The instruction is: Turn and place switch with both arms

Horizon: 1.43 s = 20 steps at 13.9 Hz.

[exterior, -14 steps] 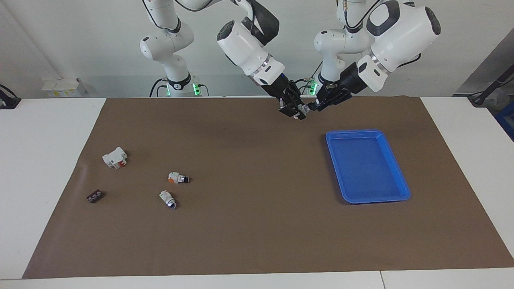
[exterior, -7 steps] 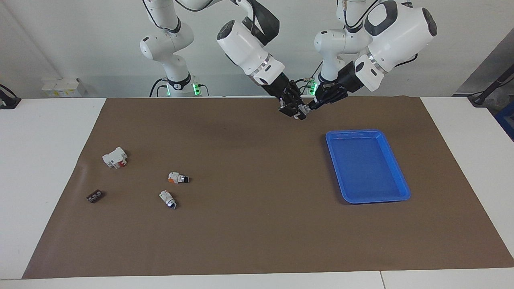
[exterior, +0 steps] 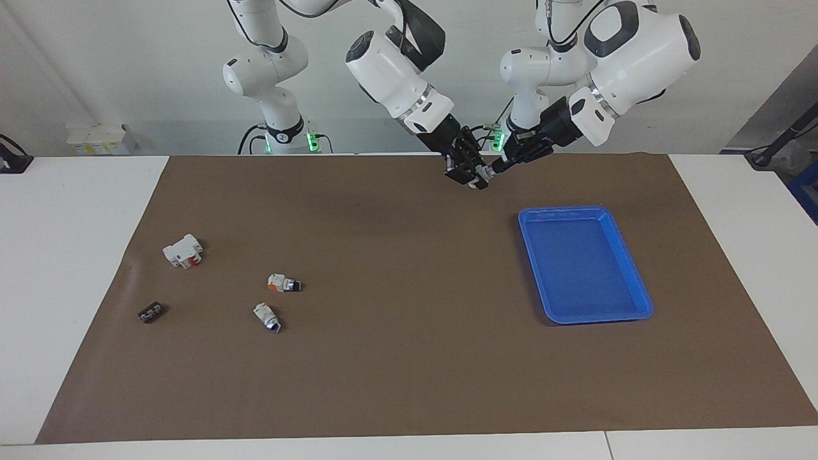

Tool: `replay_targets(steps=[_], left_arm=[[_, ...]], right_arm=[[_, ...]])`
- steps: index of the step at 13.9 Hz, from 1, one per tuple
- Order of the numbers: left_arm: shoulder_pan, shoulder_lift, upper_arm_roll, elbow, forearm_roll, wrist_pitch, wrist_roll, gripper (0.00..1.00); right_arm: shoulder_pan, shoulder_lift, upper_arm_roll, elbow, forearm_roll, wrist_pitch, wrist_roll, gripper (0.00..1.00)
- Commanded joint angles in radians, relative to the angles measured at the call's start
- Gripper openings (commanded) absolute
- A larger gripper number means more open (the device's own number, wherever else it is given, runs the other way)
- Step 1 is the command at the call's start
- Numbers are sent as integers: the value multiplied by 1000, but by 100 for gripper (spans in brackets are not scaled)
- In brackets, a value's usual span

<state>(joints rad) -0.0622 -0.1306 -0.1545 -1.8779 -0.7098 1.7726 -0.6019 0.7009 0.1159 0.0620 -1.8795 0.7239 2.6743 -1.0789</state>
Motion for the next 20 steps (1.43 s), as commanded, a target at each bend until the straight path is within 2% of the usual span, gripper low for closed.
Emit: replay_targets(steps=[1, 4, 9, 12, 15, 17, 20], left_arm=[[-7, -31, -22, 3, -43, -4, -227, 0], [-8, -31, -49, 5, -43, 48, -466, 0], [-13, -18, -66, 11, -40, 189, -914, 0], [-14, -11, -77, 25, -36, 221, -1103, 0], [-18, 0, -79, 26, -22, 312, -1301, 0], [-18, 8, -79, 34, -20, 314, -1418, 0], [-18, 20, -79, 52, 59, 318, -1574, 0]], right_arm=[[11, 16, 4, 11, 2, 16, 30, 0], [14, 14, 4, 11, 0, 18, 94, 0], [14, 14, 4, 11, 0, 18, 96, 0], [14, 14, 4, 11, -1, 18, 91, 0], [14, 14, 4, 10, -11, 18, 89, 0], [14, 14, 4, 10, -11, 18, 91, 0], [15, 14, 4, 10, -11, 16, 91, 0]])
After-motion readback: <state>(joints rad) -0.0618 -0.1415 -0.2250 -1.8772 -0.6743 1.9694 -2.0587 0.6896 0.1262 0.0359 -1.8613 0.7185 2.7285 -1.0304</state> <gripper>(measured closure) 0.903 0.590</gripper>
